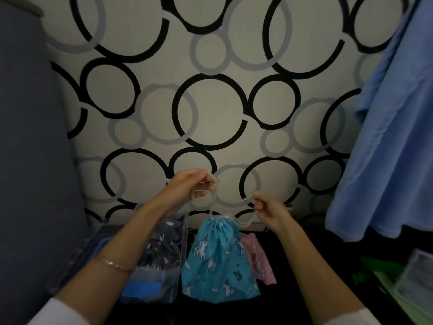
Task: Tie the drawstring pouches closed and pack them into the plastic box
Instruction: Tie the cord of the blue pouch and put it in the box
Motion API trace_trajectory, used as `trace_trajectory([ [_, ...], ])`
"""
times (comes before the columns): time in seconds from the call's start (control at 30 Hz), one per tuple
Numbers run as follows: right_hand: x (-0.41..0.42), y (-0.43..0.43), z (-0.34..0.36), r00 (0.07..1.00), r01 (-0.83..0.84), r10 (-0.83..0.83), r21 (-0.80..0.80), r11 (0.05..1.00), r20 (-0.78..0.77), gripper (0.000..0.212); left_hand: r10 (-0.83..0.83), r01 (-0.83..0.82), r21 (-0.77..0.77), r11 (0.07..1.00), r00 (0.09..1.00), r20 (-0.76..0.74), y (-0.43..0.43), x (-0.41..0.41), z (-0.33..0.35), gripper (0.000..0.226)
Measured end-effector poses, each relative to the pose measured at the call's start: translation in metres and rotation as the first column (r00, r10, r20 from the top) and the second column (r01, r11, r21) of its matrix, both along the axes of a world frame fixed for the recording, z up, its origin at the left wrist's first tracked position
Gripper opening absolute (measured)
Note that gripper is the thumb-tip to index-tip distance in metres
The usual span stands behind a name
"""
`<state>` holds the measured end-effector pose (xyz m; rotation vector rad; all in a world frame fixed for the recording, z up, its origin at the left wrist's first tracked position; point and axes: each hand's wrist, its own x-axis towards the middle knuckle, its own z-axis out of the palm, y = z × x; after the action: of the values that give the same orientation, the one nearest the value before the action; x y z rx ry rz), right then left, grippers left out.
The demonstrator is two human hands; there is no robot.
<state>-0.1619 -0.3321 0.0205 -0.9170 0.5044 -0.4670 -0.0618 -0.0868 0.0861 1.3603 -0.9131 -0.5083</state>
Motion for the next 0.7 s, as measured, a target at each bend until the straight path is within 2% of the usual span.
trace_trajectory([
  [0.03, 0.005, 0.015, 0.003, 0.995, -0.059, 0.04, -0.213, 0.975, -0.092, 0.01, -0.018, 0.018, -0.003, 1.0, 1.0, -0.001, -0.01, -0.004, 0.003, 0.03],
  [0.07, 0.009, 0.029, 0.003, 0.979, -0.135, 0.051, -0.431, 0.892, -0.2, 0.011, -0.026, 0.026, 0.004, 1.0, 1.0, -0.004, -0.018, -0.007, 0.005, 0.028],
  [0.1, 0.012, 0.042, 0.002, 0.96, -0.217, 0.061, -0.586, 0.78, -0.274, 0.014, -0.028, 0.029, 0.017, 0.999, 1.0, -0.008, -0.026, -0.009, 0.006, 0.026],
  [0.13, 0.014, 0.053, 0.001, 0.942, -0.296, 0.102, -0.651, 0.699, -0.319, 0.015, -0.018, 0.018, 0.036, 0.999, 1.0, -0.013, -0.032, -0.009, 0.006, 0.024],
  [0.17, 0.014, 0.061, 0.0, 0.923, -0.367, 0.18, -0.634, 0.681, -0.341, 0.013, 0.007, -0.006, 0.059, 0.998, 1.0, -0.016, -0.038, -0.008, 0.006, 0.024],
  [0.23, 0.011, 0.07, 0.0, 0.877, -0.479, 0.357, -0.516, 0.71, -0.323, 0.018, 0.076, -0.074, 0.118, 0.99, 0.997, -0.014, -0.046, -0.002, 0.0, 0.023],
  [0.3, 0.006, 0.072, 0.001, 0.853, -0.522, 0.444, -0.441, 0.73, -0.276, 0.023, 0.126, -0.114, 0.209, 0.971, 0.991, -0.044, -0.051, 0.006, -0.009, 0.026],
  [0.4, -0.001, 0.073, -0.001, 0.864, -0.503, 0.425, -0.497, 0.707, -0.269, 0.023, 0.128, -0.083, 0.346, 0.935, 0.986, -0.107, -0.051, 0.012, -0.029, 0.023],
  [0.47, -0.004, 0.076, -0.005, 0.873, -0.487, 0.409, -0.527, 0.697, -0.267, 0.022, 0.137, -0.111, 0.416, 0.903, 0.99, -0.034, -0.049, 0.008, -0.039, 0.02],
  [0.53, -0.005, 0.079, -0.008, 0.859, -0.508, 0.468, -0.448, 0.735, -0.207, 0.024, 0.095, -0.102, 0.429, 0.898, 0.995, 0.038, -0.05, 0.004, -0.047, 0.028],
  [0.57, -0.005, 0.082, -0.008, 0.845, -0.528, 0.513, -0.391, 0.754, -0.152, 0.024, 0.06, -0.066, 0.425, 0.903, 0.998, 0.028, -0.05, 0.001, -0.048, 0.03],
  [0.63, -0.005, 0.085, -0.007, 0.827, -0.546, 0.556, -0.361, 0.756, -0.086, 0.021, 0.008, 0.014, 0.407, 0.913, 0.999, -0.053, -0.05, -0.003, -0.046, 0.031],
  [0.7, -0.007, 0.087, -0.005, 0.845, -0.514, 0.525, -0.42, 0.747, -0.1, 0.019, 0.003, 0.071, 0.4, 0.914, 0.983, -0.182, -0.048, -0.005, -0.04, 0.032],
])
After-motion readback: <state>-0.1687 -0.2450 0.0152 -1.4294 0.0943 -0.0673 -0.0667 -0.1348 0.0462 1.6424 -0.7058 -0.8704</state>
